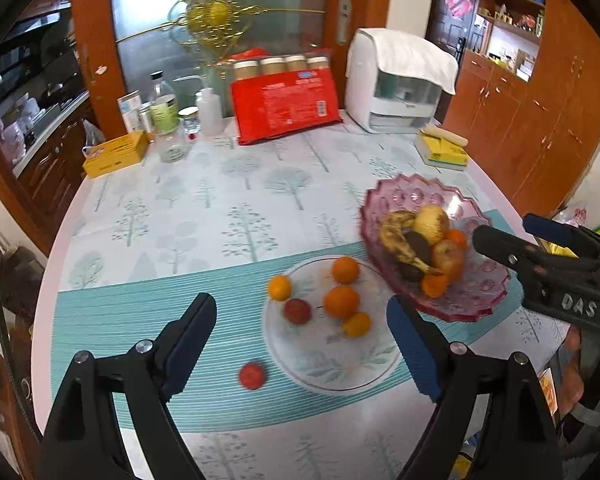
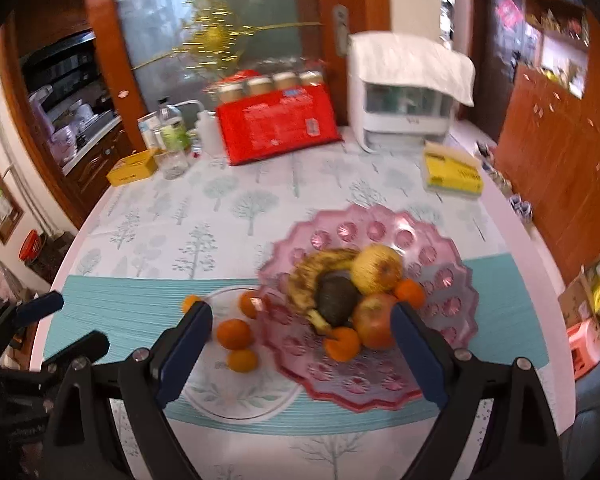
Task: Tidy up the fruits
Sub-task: 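Withdraw both tools from the bowl back toward the plate, then grasp the small red apple with the left tool while the right tool grasps an orange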
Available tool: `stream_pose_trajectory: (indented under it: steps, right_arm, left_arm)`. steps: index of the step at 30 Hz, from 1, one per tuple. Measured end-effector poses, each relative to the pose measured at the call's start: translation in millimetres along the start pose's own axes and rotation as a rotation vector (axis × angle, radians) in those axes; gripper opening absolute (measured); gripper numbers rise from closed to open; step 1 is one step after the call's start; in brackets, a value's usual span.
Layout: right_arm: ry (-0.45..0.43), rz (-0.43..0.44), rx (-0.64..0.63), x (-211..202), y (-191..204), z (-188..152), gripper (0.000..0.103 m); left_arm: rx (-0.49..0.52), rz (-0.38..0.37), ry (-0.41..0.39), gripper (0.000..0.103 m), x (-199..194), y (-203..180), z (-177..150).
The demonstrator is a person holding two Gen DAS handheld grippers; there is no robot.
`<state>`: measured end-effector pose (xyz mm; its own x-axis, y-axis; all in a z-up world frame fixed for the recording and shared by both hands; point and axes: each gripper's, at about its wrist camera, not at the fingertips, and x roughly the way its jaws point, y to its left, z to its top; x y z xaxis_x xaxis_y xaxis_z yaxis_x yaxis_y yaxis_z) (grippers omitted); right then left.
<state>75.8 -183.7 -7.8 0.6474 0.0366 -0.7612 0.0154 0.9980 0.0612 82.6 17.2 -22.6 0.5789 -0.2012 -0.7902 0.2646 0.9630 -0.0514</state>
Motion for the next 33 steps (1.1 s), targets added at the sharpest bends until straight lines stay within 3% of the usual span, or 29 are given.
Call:
stream_pose_trajectory:
  steps: [8,20,31,33]
  right_arm:
    - [-0.063,-0.053,-0.052,-15,54,-7,0.096]
    - [-0.009,-0.136,0.051,15,77,-37,0.096]
    - [0.187,-0.070,0.210,94,63,-90,0.094]
    - [0.203,-0.072,0.223,107,61,-97,0.084]
  left_arm:
    - [0.001,-0.002,-0.011,0.086,-10,49,-3]
    - [0.096,-0.051,0.084,0.086,30,71,-23]
    - [0.110,-0.123,0.224,0.086,115,72,-66]
    - [0.113,-0.123,0.248,0.086,129,68,-77]
